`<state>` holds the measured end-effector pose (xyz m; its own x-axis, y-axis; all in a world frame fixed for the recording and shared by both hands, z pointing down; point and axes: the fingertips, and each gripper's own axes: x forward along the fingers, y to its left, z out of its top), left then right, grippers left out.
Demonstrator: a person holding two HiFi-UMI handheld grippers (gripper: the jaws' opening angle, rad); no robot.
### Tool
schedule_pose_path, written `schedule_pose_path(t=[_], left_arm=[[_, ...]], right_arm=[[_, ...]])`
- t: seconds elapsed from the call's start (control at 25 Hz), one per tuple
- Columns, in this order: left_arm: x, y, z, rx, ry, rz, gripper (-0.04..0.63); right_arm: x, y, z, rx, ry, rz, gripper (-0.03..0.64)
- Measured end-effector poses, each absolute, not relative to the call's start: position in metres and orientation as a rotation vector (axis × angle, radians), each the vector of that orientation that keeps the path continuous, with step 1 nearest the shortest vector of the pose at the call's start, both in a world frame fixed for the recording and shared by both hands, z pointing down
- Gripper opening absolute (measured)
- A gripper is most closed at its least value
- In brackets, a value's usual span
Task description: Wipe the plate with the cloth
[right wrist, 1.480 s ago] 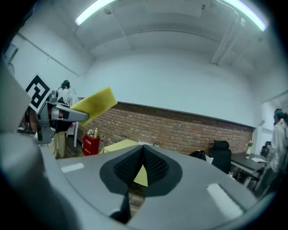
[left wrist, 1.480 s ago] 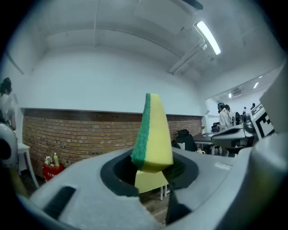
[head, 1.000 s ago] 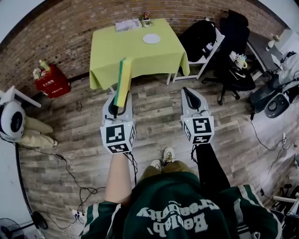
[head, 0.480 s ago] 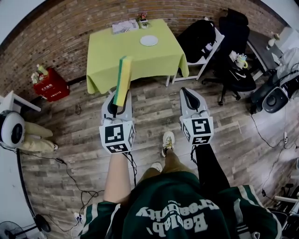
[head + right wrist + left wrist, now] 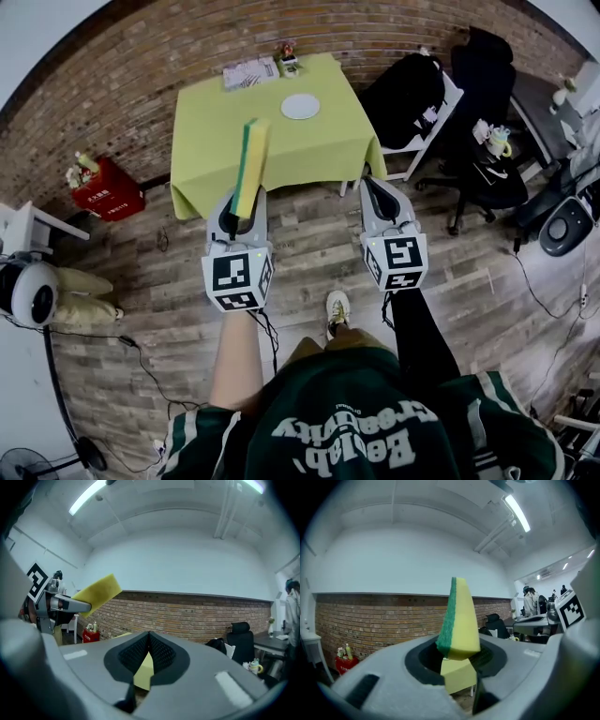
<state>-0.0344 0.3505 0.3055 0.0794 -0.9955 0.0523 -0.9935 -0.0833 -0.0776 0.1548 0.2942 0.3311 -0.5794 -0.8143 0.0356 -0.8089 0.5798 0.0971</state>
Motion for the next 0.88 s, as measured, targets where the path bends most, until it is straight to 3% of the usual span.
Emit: schedule_pose_path(t=[0.48, 0.88], left_arm=[[-0.038, 0.208, 0.307, -2.272, 2.158, -0.103, 0.13], [-0.031, 0.148, 0.306, -2.31, 2.11, -0.074, 0.13]], right_arm=[[0.14, 0.142, 0.336, 1.299, -2.775, -0.081, 0.014], [0.137, 0.084, 0.342, 1.279, -2.797, -0.003, 0.014]])
